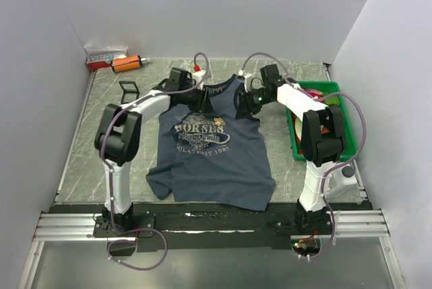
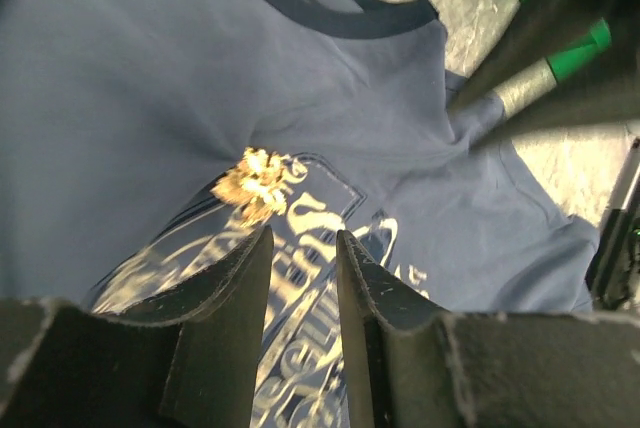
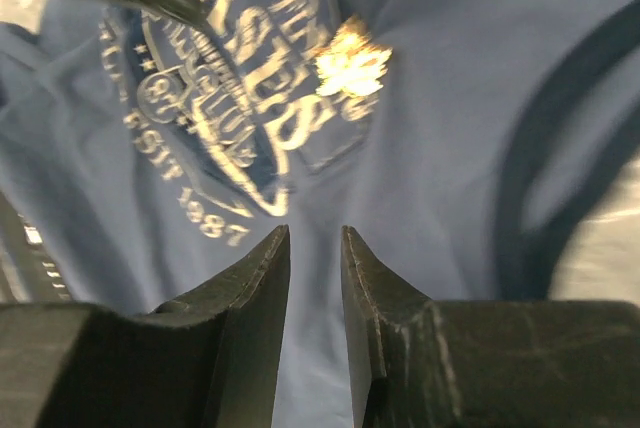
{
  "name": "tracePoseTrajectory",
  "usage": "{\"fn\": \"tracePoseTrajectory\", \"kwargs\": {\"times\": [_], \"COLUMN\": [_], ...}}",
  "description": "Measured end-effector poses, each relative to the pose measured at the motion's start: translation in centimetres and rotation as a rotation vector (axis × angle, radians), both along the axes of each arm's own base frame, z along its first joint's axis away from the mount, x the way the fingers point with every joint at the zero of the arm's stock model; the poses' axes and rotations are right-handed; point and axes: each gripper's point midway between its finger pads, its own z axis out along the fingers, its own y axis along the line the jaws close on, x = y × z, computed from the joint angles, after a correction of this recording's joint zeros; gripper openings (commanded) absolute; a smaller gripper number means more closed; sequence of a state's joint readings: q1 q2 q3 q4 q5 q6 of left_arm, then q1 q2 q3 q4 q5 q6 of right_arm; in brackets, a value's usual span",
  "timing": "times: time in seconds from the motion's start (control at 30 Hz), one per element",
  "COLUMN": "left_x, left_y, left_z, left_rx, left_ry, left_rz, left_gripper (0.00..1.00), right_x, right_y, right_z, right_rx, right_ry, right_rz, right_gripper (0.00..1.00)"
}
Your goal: Remove the brooch from the garment
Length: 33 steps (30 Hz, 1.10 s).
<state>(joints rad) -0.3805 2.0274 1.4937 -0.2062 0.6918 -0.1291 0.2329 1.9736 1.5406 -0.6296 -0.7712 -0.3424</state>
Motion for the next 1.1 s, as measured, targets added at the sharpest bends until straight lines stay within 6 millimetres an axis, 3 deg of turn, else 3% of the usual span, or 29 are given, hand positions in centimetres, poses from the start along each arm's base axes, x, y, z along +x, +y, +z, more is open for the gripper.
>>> {"fn": "tracePoseTrajectory", "kwargs": {"times": [0.13, 0.37, 0.8, 1.1], "left_x": [-0.1, 0.8, 1.0, 1.6], "left_y": [-1.8, -2.0, -1.9, -2.4], "left_z": [-2.8, -5.4, -6.9, -7.3], "left_rx": [-0.015, -0.007, 0.003, -0.011], "left_ry": [0.102, 0.191, 0.240, 0.260], "left_rz": [0.009, 0.050, 0.077, 0.068], "left_gripper": [0.36, 0.41, 0.44, 0.33], "right_x": [-1.8, -2.6, -2.5, -2.4], "right_y": [1.3, 1.7, 1.8, 1.8], "right_z": [-1.6, -2.3, -1.9, -2.0], "right_rx": [0.031, 0.059, 0.071, 0.068], "right_ry": [0.106, 0.168, 0.160, 0.157], "right_rz": [-0.046, -0.101, -0.115, -0.115], "right_gripper": [0.34, 0.35, 0.35, 0.35]}}
